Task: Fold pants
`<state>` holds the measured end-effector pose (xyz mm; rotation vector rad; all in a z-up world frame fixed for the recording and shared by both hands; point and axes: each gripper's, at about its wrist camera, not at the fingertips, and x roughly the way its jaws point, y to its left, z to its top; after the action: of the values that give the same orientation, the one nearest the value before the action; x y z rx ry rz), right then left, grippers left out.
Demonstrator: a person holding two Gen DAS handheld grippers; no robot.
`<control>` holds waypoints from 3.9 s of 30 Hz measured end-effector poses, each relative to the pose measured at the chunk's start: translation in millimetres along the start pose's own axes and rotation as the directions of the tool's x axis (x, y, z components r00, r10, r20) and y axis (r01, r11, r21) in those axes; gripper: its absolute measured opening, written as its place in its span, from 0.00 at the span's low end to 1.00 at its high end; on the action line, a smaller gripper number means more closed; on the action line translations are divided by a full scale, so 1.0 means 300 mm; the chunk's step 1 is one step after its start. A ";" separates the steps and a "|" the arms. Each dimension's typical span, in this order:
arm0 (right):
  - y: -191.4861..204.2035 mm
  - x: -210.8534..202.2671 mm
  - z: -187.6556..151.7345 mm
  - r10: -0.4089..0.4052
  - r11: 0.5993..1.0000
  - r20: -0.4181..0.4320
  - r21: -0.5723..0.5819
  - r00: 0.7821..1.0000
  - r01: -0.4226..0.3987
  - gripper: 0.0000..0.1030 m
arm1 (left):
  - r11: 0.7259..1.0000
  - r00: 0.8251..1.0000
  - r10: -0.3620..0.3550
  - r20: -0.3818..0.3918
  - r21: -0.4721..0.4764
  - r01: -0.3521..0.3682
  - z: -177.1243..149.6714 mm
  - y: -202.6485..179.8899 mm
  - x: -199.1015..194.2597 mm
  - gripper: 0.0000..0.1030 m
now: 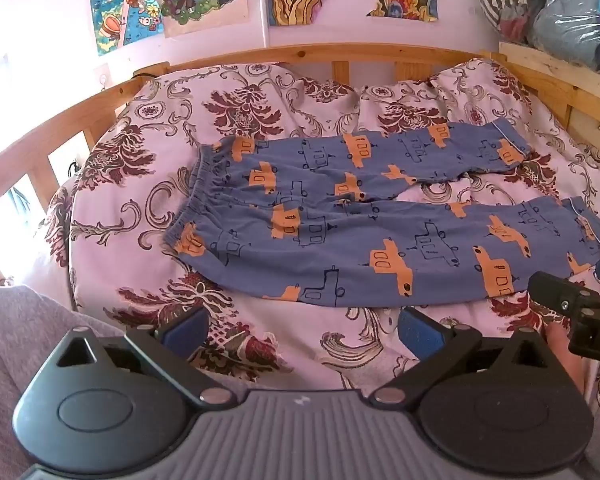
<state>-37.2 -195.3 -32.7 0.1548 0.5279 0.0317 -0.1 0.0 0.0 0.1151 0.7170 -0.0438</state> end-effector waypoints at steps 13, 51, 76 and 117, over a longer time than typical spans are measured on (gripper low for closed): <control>0.000 0.001 0.000 0.000 1.000 -0.001 0.001 1.000 0.000 0.99 | 1.000 1.000 -0.001 -0.004 0.000 0.001 0.000 0.001 0.000 1.00; 0.000 0.002 -0.001 0.000 1.000 -0.004 0.003 1.000 0.000 0.99 | 1.000 1.000 0.002 -0.012 0.004 -0.002 0.000 0.000 0.000 1.00; -0.001 0.002 -0.001 0.001 1.000 -0.006 0.005 1.000 -0.001 0.99 | 1.000 0.999 -0.006 -0.033 0.011 0.007 -0.026 -0.002 0.021 1.00; 0.021 0.747 0.450 0.234 0.886 -0.212 -0.354 0.949 -0.298 0.99 | 0.898 0.959 -0.269 -0.085 0.337 0.282 0.730 0.565 0.822 1.00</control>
<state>224.5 -192.2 -28.7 -0.1619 0.6521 0.4202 342.2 141.9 16.8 0.3526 0.7531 -0.4436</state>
